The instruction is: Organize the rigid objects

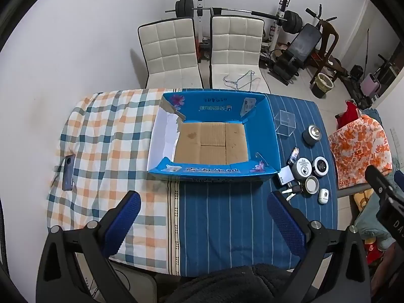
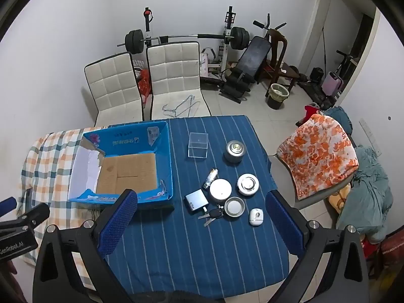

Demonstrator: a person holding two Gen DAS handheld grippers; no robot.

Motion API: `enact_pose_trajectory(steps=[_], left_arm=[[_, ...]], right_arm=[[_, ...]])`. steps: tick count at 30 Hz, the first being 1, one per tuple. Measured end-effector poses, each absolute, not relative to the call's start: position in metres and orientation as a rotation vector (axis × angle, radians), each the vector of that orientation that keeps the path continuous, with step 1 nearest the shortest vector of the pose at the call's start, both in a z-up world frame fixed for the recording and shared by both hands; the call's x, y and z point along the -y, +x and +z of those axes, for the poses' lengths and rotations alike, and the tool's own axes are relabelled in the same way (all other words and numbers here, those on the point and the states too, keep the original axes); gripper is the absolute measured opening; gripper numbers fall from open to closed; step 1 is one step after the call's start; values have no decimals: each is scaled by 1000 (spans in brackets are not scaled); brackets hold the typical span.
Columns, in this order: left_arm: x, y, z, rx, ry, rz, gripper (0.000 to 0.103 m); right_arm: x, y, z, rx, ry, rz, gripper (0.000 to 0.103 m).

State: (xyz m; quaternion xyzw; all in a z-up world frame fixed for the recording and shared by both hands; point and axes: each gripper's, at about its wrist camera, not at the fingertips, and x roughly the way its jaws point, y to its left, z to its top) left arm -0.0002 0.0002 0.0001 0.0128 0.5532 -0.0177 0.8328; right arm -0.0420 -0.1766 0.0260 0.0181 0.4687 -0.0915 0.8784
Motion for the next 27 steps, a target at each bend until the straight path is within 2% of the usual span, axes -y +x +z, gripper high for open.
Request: enact_pose_trajectory(steps=[15,27], left_arm=[[2,-1,0,-1159,42,-25,103],[-8,11,26,-1128,48,-33,103]], right_arm=[[170,-44,29,-980,36,-190,103],[166,-44,34,-966,34,-187,103]])
